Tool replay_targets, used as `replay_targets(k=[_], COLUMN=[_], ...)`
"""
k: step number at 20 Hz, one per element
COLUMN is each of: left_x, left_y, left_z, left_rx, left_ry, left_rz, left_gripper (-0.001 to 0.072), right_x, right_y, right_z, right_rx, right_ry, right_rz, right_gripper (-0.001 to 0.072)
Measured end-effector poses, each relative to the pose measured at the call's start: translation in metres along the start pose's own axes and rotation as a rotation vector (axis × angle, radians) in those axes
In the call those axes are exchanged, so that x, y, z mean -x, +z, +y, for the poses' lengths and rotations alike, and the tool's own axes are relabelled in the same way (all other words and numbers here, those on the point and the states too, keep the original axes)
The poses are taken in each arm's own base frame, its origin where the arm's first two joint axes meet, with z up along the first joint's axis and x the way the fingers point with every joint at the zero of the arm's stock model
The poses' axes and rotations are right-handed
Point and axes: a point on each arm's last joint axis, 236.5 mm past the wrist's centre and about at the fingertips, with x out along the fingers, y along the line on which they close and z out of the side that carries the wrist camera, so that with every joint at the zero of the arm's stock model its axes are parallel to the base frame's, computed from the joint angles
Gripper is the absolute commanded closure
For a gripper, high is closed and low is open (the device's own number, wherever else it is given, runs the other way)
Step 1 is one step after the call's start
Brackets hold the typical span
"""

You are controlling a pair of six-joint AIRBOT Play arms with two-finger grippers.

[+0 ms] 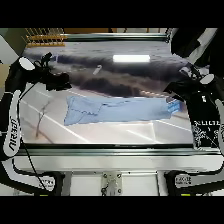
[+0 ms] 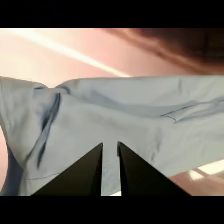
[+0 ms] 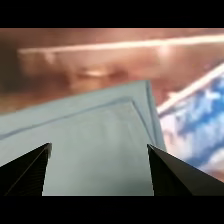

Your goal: Fold the clothes and pants, and hang the long-sleeved shirts on hangers.

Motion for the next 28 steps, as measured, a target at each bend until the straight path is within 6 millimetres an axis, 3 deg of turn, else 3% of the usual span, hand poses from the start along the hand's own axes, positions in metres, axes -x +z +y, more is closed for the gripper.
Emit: replay_targets(k=[1,2,5,7,9,15,16,17,18,19,20,21,24,28], left_x=[-0.003,-0.007,-0.026,-0.040,-0.053,-0.072,-0.073,-0.074,-0.075,-0.075,-0.076,-0.076,-0.079,-0.105], left_y=[-0.009,-0.018,-0.046,-0.063,-0.076,-0.096,-0.097,-0.098,-0.098,-0.098,-0.098,-0.098,-0.099,-0.104], left_z=[-0.008,-0.016,-0.043,-0.064,-0.083,-0.130,-0.134,-0.137,-0.139,-0.140,-0.141,-0.142,-0.143,-0.152], left_rx=[-0.013,-0.024,-0.074,-0.110,-0.140,-0.227,-0.235,-0.238,-0.242,-0.244,-0.244,-0.245,-0.242,-0.229], left_ry=[-0.004,-0.008,-0.019,-0.030,-0.040,-0.074,-0.078,-0.080,-0.082,-0.084,-0.084,-0.085,-0.085,-0.102], left_rz=[0.012,0.025,0.053,0.066,0.074,0.056,0.051,0.048,0.044,0.041,0.040,0.037,0.041,0.087], left_gripper=[0.0686,0.0699,0.0700,0.0700,0.0700,0.0700,0.0700,0.0700,0.0699,0.0700,0.0700,0.0700,0.0700,0.0700], right_x=[0.001,0.001,-0.005,-0.016,-0.027,-0.058,-0.062,-0.067,-0.071,-0.075,-0.077,-0.077,-0.070,-0.032], right_y=[-0.005,-0.013,-0.036,-0.050,-0.059,-0.081,-0.084,-0.089,-0.092,-0.096,-0.098,-0.098,-0.092,-0.070], right_z=[-0.013,-0.029,-0.066,-0.078,-0.076,-0.030,-0.023,-0.017,-0.014,-0.011,-0.007,-0.005,-0.008,-0.015], right_rx=[0.001,-0.003,-0.023,-0.043,-0.057,-0.065,-0.060,-0.043,-0.031,-0.022,-0.008,0.000,0.029,0.083], right_ry=[-0.003,-0.004,0.016,0.061,0.120,0.297,0.310,0.313,0.306,0.306,0.307,0.309,0.284,0.202], right_rz=[0.033,0.074,0.195,0.260,0.305,0.405,0.419,0.432,0.442,0.451,0.456,0.457,0.431,0.381], right_gripper=[0.0049,0.0050,0.0052,0.0053,0.0053,0.0057,0.0149,0.0385,0.0561,0.0632,0.0637,0.0701,0.0701,0.0701])
